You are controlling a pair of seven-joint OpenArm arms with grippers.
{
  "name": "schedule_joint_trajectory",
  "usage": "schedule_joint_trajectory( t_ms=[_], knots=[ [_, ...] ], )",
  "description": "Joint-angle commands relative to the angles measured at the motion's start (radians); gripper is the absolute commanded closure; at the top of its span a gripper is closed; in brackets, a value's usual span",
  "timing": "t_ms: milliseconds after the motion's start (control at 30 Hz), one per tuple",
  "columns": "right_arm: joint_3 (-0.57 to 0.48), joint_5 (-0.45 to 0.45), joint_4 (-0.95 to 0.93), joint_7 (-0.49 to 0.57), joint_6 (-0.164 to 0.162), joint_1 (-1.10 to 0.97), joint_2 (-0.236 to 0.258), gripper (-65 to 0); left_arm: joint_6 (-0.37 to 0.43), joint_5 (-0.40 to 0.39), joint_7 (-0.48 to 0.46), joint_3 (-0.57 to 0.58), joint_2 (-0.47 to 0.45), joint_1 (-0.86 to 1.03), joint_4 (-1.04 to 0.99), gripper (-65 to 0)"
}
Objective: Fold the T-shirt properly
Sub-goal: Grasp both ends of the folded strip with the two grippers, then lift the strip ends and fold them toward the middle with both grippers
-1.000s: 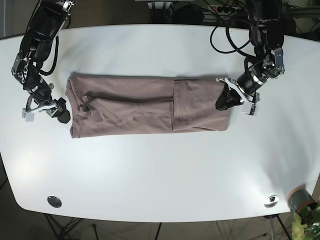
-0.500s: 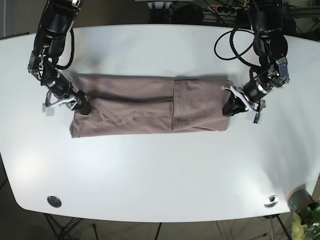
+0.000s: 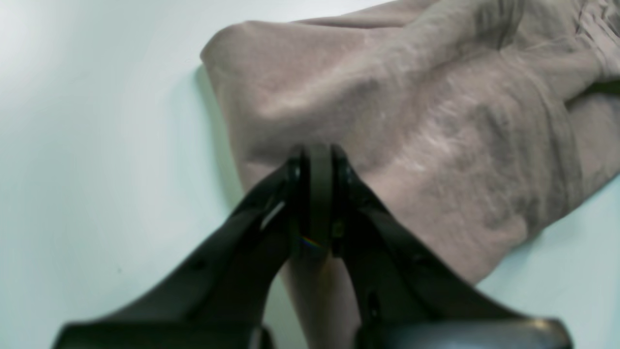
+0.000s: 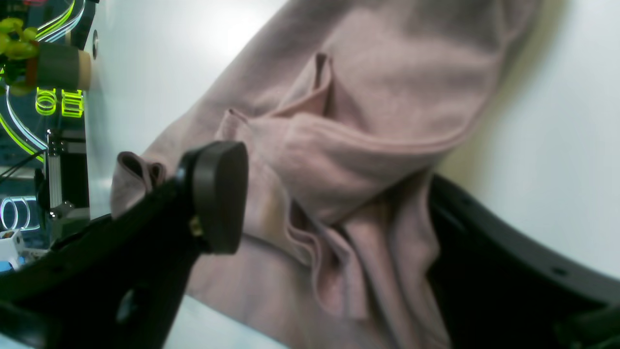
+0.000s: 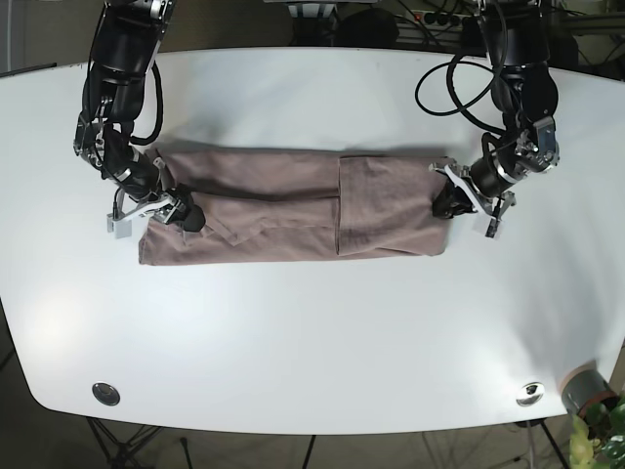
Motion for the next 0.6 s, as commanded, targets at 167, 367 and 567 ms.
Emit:
schedule_joint_trajectory(
  t_ms=[167,367,567],
  knots=[
    [0.002,0.011,0.013,0.005,0.003,0.014,0.015,-12.5,-0.008,-0.018,-0.022,-0.004,-0.011,-0.011,0.013,0.0],
    [0.002,0.011,0.06,0.003,0.003,0.008,0.029,-4.0,-0.008,-0.018,-0.022,0.033,-0.011,-0.01,0.013,0.0],
    [0.002,-0.084,0.206,0.003,0.001,-0.016,0.021,-2.2,-0.008,-0.021,-0.02,0.065,-0.008,-0.001,0.013,0.0]
  ],
)
